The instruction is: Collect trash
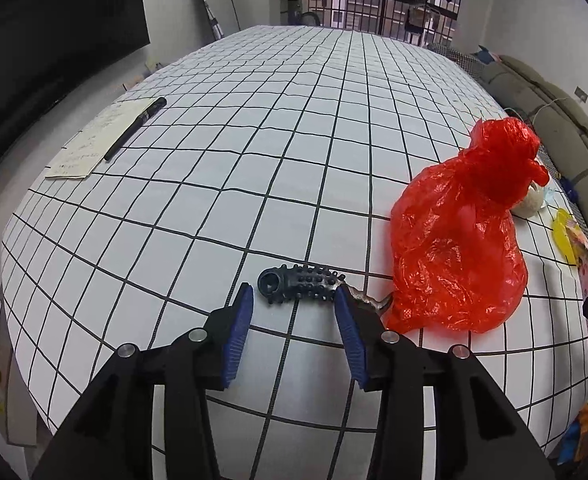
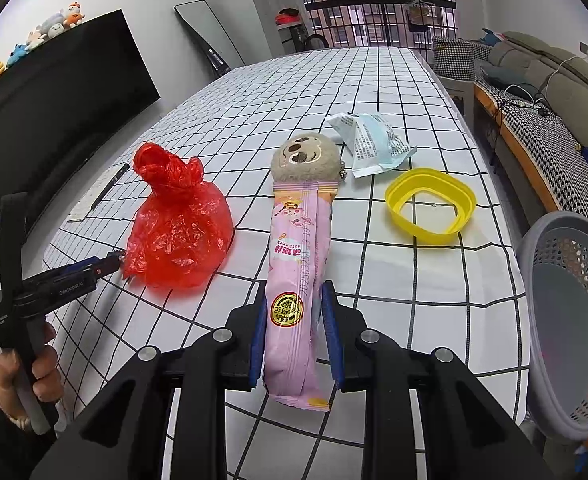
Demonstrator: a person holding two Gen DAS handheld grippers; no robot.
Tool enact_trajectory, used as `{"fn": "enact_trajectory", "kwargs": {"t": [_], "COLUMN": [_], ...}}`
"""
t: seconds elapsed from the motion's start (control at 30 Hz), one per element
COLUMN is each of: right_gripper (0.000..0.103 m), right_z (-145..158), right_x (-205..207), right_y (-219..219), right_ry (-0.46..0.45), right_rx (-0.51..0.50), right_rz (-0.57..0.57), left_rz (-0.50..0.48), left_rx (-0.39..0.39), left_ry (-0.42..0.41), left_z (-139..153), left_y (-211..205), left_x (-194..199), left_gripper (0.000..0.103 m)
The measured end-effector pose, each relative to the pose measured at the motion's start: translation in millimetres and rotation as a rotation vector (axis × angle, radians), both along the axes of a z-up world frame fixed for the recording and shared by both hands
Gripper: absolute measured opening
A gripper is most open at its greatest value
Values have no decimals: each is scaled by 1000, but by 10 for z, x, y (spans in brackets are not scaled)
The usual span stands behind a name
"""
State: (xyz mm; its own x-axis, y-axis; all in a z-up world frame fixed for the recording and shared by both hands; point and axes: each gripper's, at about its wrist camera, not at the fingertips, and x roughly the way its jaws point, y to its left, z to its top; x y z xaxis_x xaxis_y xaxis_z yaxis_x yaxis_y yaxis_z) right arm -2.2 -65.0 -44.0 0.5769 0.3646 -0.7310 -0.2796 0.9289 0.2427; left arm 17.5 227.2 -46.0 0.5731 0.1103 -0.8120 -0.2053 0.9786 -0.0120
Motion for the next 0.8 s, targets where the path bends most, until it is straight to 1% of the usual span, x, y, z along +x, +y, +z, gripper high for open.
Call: {"fn": "enact_trajectory", "kwargs": {"t": [0.2, 0.27, 0.3, 0.33, 0.47, 0.6, 0.7, 0.8], "right_gripper": [25, 25, 25, 25, 25, 25, 25, 25], "right_z": [12, 13, 14, 18, 26, 21, 20, 24], "right_x": [-5, -3, -3, -3, -2, -2, -3, 2], "right_y": [-3, -1, 0, -2, 6, 18, 18, -5], "right_ry": [-2, -2, -3, -3, -3, -1, 0, 0], "right_rx": [-1, -2, -2, -2, -5, -5, -5, 0], "right_rz": [0, 0, -1, -1, -1, 1, 0, -6], "left_rz": [-19, -18, -10, -3, 15, 43, 42, 43], "left_rx": [-29, -40, -41, -43, -63, -50, -7, 32], "left_ry": [-11, -6, -5, -3, 0, 9, 36, 46], "left_z": [49, 34, 24, 15, 1, -22, -66, -89], "left_y": [-56, -71, -69, -70, -55, -65, -81, -24], "left_x": [-9, 26, 45, 60, 111, 154, 142, 58], "left_gripper": [42, 47, 52, 54, 54, 62, 62, 62]}}
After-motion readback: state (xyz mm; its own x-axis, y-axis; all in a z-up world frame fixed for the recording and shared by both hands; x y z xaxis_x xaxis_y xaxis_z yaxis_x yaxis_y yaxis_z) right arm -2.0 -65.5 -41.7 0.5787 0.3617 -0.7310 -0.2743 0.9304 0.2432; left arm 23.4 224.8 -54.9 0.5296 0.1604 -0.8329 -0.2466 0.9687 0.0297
